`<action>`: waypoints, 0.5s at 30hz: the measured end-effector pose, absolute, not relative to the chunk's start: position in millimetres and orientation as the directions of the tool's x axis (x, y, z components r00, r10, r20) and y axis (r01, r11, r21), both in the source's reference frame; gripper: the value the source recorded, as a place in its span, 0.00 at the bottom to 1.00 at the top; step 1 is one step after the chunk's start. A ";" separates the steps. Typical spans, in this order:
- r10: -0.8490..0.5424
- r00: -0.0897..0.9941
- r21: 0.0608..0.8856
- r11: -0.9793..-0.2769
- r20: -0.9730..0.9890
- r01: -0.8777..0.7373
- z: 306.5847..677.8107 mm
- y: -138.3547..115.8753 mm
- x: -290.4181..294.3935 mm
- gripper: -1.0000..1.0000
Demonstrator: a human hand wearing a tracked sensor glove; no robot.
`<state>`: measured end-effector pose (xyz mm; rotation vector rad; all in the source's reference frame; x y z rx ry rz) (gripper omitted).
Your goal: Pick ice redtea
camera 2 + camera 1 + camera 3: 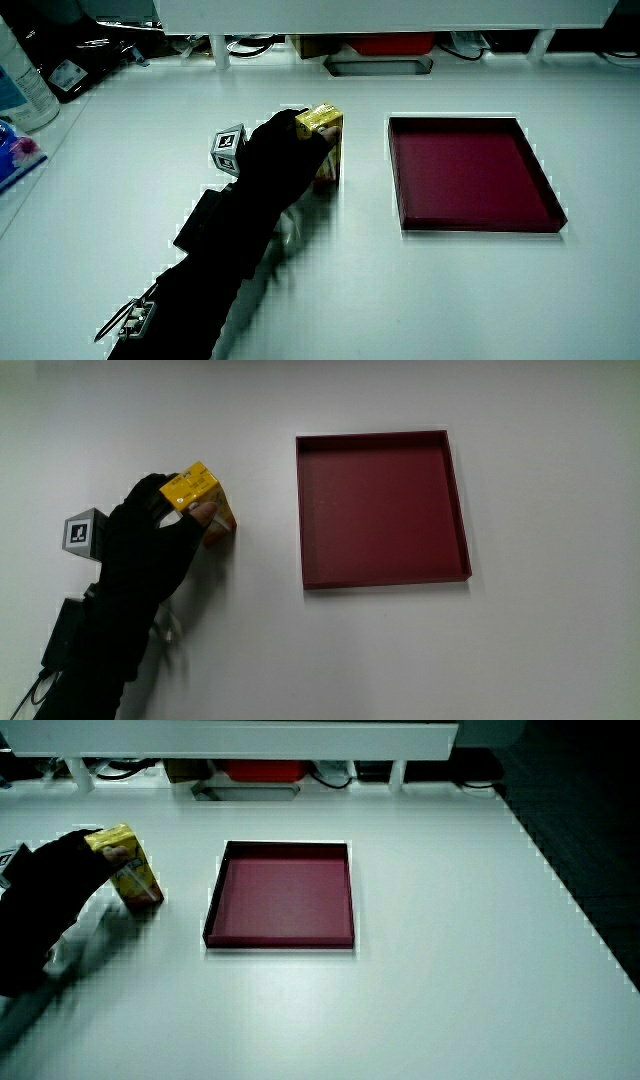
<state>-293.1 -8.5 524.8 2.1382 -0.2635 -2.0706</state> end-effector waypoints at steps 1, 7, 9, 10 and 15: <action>-0.228 0.027 0.227 -0.974 -0.973 -0.022 523.2 -8.3 -292.2 0.98; -0.191 0.034 0.190 -0.981 -0.981 -0.039 525.2 -6.1 -293.1 1.00; -0.179 0.030 0.178 -0.983 -0.983 -0.042 521.9 -6.0 -291.1 1.00; -0.175 0.019 0.174 -0.984 -0.984 -0.041 518.6 -6.2 -289.2 1.00; -0.135 0.039 0.135 -0.991 -0.990 -0.013 503.4 -12.7 -281.0 1.00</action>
